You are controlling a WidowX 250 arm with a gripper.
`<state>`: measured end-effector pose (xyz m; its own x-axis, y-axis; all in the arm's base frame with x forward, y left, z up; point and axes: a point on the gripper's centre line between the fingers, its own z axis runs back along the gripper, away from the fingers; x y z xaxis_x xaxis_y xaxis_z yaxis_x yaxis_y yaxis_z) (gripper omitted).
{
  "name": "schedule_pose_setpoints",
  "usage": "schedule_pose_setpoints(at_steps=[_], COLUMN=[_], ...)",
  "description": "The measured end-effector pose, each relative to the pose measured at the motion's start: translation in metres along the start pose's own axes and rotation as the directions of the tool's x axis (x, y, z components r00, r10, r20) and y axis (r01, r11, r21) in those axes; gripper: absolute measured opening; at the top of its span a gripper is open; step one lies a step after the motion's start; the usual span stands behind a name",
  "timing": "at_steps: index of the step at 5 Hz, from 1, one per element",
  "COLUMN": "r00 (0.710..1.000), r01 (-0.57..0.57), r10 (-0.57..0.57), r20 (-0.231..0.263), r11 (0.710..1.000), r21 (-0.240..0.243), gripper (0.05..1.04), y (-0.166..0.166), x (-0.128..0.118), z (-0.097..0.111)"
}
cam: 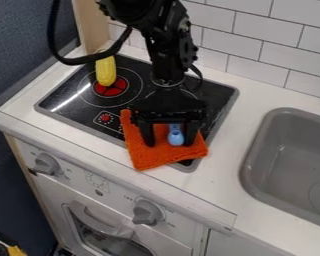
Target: Took the blue spoon and put it on the orange towel
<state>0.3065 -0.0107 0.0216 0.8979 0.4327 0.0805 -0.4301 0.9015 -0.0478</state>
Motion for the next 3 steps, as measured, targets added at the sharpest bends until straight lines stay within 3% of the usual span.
schedule_pose_setpoints(at_steps=[1, 2, 3], r00=[1.0, 0.998, 0.99], r01=[0.013, 0.014, 0.01], r10=[-0.012, -0.011, 0.0], r20=[0.027, 0.066, 0.14], r11=[0.999, 0.999, 0.997], r21=[-0.048, -0.052, -0.076], gripper=[1.007, 1.001, 1.001], y=[-0.003, -0.006, -0.01], x=[0.004, 0.014, 0.02], z=[0.014, 0.033, 0.062])
